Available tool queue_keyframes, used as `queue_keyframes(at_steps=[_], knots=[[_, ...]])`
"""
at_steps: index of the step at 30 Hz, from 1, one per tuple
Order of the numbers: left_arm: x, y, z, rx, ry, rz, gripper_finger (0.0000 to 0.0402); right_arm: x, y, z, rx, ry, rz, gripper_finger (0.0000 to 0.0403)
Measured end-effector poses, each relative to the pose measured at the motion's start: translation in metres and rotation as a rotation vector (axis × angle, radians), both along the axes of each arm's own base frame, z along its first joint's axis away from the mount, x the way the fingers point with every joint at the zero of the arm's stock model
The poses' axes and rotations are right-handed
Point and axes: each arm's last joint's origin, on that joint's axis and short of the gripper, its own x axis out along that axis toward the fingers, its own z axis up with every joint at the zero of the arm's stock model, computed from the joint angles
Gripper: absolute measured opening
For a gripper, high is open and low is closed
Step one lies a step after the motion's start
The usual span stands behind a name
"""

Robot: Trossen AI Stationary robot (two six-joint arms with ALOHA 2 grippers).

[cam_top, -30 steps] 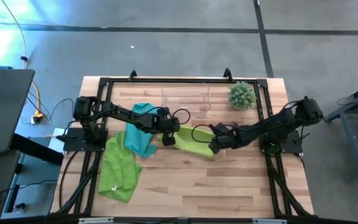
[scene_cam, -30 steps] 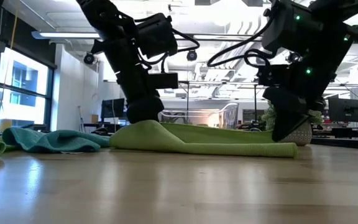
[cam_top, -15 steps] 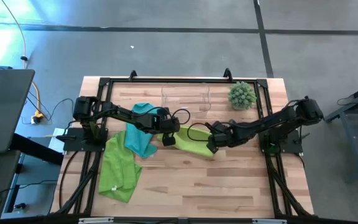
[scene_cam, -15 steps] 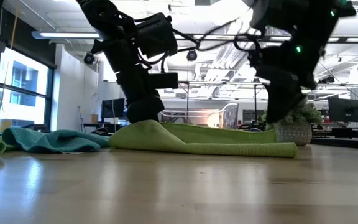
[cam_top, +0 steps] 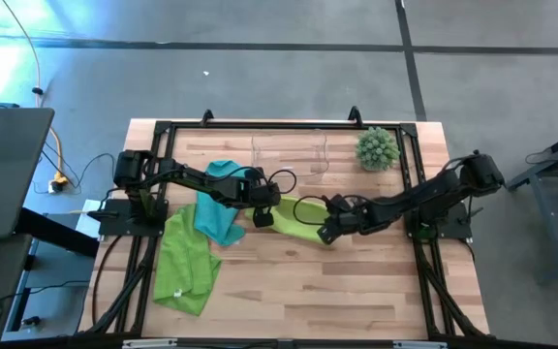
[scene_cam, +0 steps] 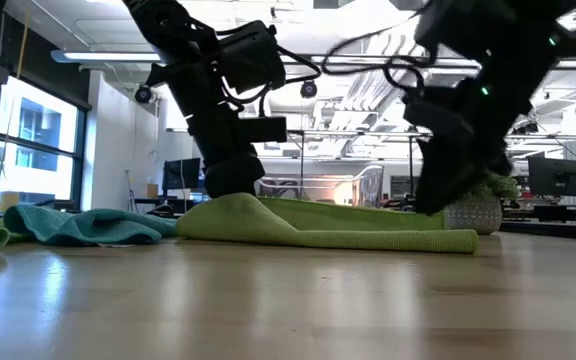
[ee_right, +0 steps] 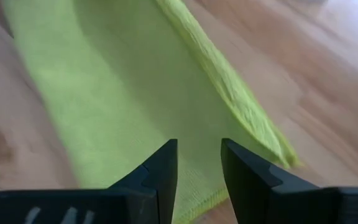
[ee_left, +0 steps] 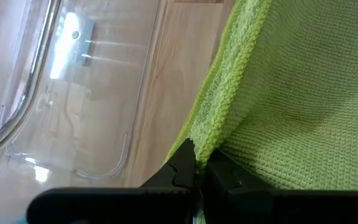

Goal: Roll microfiber towels into tight, uniform cylinder then place into a basket
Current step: Fold the light green microfiber cloth, then roll the light green microfiber cloth

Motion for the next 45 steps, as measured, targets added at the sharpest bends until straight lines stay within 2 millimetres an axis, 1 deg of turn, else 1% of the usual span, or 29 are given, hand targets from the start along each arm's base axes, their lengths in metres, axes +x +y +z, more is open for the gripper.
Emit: queue_keyframes(at_steps=[3,7,11,14,19,22,26,30,32,34,37,40,42,45], knots=[[0.0,0.0,0.0,-0.007,-0.005,0.007,0.0001,-0.007,-0.004,-0.011,0.01,-0.004,-0.031,0.0116],[0.0,0.0,0.0,-0.015,-0.014,0.024,0.0011,-0.014,-0.009,-0.02,0.01,0.003,-0.048,0.0116],[0.0,-0.001,0.0,-0.006,-0.014,0.03,0.0035,-0.019,-0.013,-0.028,0.01,-0.012,-0.06,0.0116],[0.0,-0.003,0.002,0.024,0.012,0.05,0.0065,-0.021,-0.014,-0.032,0.007,-0.035,-0.066,0.0116],[0.003,-0.008,0.019,0.039,0.108,0.056,0.0119,-0.023,-0.014,-0.034,0.003,-0.05,-0.061,0.0116],[0.005,-0.013,0.033,0.01,0.157,0.087,0.0135,-0.023,-0.014,-0.034,-0.006,-0.042,-0.044,0.0116],[0.008,-0.021,0.052,-0.055,0.175,0.12,0.0138,-0.024,-0.014,-0.034,-0.041,-0.01,0.005,0.0116],[0.019,-0.03,0.059,-0.21,0.099,0.022,0.0135,-0.024,-0.016,-0.035,-0.104,0.017,0.055,0.0116],[0.024,-0.033,0.059,-0.252,0.055,-0.039,0.0134,-0.022,-0.015,-0.032,-0.09,0.01,0.067,0.0116],[0.028,-0.035,0.057,-0.258,0.007,-0.075,0.0134,-0.016,-0.012,-0.025,-0.062,-0.022,0.084,0.0116],[0.03,-0.035,0.056,-0.254,-0.027,-0.084,0.0134,-0.005,-0.003,-0.01,-0.055,-0.081,0.133,0.0116],[0.032,-0.034,0.052,-0.251,-0.02,-0.071,0.0133,0.001,0.004,-0.003,-0.069,-0.107,0.179,0.0116],[0.03,-0.034,0.048,-0.259,0.005,-0.056,0.0133,0.002,0.007,-0.004,-0.078,-0.11,0.185,0.0116],[0.03,-0.035,0.044,-0.273,0.023,-0.039,0.0133,0.001,0.007,-0.013,-0.079,-0.07,0.169,0.0116]])
